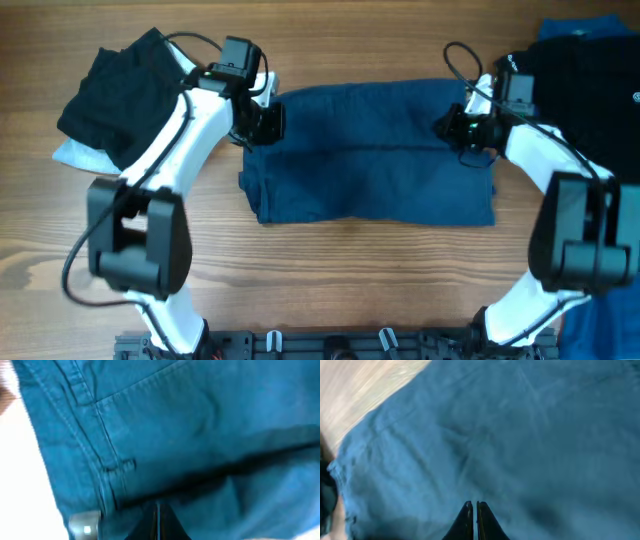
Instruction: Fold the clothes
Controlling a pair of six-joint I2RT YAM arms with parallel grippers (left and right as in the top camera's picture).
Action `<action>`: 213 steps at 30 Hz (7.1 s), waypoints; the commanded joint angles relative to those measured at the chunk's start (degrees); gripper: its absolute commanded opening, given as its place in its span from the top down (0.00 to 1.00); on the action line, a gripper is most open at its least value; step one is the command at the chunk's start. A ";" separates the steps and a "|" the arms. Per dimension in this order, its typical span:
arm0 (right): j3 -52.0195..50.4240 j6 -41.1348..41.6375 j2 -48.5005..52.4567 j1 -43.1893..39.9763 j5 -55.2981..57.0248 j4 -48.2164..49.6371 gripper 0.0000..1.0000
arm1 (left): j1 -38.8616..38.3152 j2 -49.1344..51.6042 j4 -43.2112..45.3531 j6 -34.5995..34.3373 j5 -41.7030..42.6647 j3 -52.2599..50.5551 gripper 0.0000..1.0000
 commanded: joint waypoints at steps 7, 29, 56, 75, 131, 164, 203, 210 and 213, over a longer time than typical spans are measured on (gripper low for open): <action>-0.52 10.21 12.79 -0.09 0.98 2.56 0.96 | -0.28 15.61 9.49 0.04 -2.69 -0.37 0.96; 5.33 20.70 1.33 -8.61 -30.08 37.75 0.72 | 2.05 17.77 12.98 -4.13 2.93 32.04 0.68; 1.16 -10.10 -3.39 -13.51 8.76 -23.61 0.67 | 3.02 -10.25 -40.28 1.60 -16.04 32.65 0.41; 1.16 -12.92 -16.85 -13.35 8.72 -38.80 0.81 | 9.40 -10.25 -43.17 1.62 -17.27 32.65 0.37; 1.11 -11.50 -29.57 -12.96 5.99 -48.39 0.50 | 5.62 2.23 2.93 3.13 4.96 2.51 0.51; 1.11 -11.26 -15.47 -12.98 10.75 -44.92 0.43 | 4.68 7.10 -17.64 6.56 -2.03 -3.78 0.96; -0.33 -6.86 -9.11 -13.03 8.68 -30.40 0.65 | 5.73 -7.50 -18.32 7.56 4.22 -3.78 0.96; 2.32 -6.36 -8.94 -11.26 -2.75 -17.05 0.96 | 4.81 -5.81 8.57 7.10 8.94 -3.78 0.96; 2.25 -5.07 -7.43 -7.67 -2.47 -14.21 0.96 | 4.24 -2.25 14.25 5.79 8.96 -3.78 0.96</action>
